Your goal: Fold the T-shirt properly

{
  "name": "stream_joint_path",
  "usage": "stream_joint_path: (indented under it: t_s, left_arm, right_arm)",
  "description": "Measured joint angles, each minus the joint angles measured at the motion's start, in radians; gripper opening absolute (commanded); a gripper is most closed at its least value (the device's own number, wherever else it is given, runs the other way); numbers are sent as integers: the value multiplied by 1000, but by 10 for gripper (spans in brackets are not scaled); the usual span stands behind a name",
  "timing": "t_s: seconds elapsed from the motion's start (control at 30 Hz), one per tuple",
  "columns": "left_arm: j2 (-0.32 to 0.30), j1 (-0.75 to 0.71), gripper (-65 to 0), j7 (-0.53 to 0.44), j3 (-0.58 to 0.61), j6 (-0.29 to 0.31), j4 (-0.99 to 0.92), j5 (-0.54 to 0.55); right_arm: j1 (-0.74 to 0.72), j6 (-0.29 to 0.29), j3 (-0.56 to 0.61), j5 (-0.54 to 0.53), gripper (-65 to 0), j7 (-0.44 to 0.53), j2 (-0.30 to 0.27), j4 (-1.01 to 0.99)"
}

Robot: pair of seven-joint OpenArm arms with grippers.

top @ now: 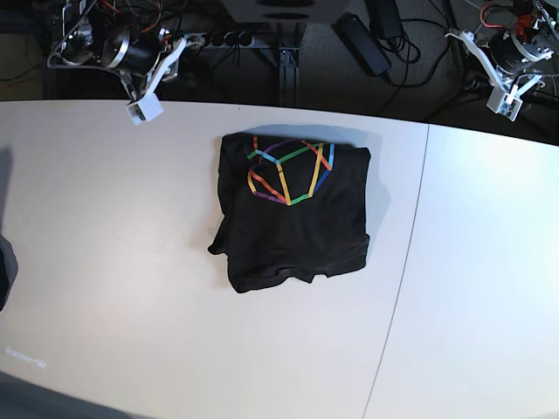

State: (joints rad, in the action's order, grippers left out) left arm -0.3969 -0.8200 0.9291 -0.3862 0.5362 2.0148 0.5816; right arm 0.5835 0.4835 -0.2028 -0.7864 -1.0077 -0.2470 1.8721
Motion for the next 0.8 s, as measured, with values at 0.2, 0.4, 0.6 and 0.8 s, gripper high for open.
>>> stream_joint_path:
  t_s: [0.2,0.4,0.6,0.8]
  left_arm:
    - [1,-39,-650,0,0,0,-166,-6]
    - [1,9,-650,-3,42,-1,-418,-89]
    - [-1,160,-650,-16,251,-112,-682,-301]
    - [-7,469,-650,-97,549,-162,-1059,-344]
  right_arm:
    - [134,0,0,60,-650,3,1,-19]
    - [169,-2,0,156,-650,31,1,-183]
    - [79,-24,0,238,-650,79,10,-515]
    - [-144,-158,-1,383,-650,40,15,-931]
